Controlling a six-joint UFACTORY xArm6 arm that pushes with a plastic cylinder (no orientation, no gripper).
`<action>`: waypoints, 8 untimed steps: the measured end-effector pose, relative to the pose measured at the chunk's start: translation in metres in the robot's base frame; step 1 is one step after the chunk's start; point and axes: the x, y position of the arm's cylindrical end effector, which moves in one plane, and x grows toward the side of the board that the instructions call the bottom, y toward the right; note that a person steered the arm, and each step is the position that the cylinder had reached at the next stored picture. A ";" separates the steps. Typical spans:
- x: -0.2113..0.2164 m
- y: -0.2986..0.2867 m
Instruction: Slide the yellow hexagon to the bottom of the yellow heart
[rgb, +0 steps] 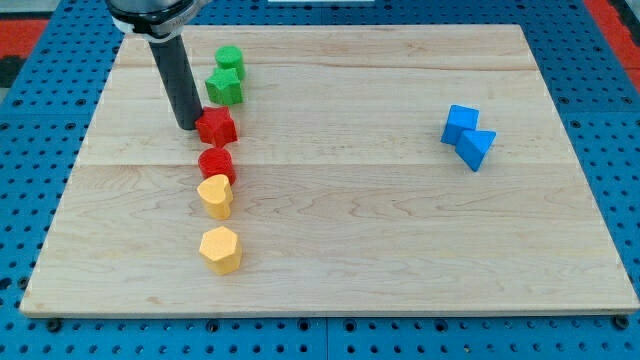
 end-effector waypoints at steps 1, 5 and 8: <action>0.038 -0.031; 0.221 0.043; 0.209 0.081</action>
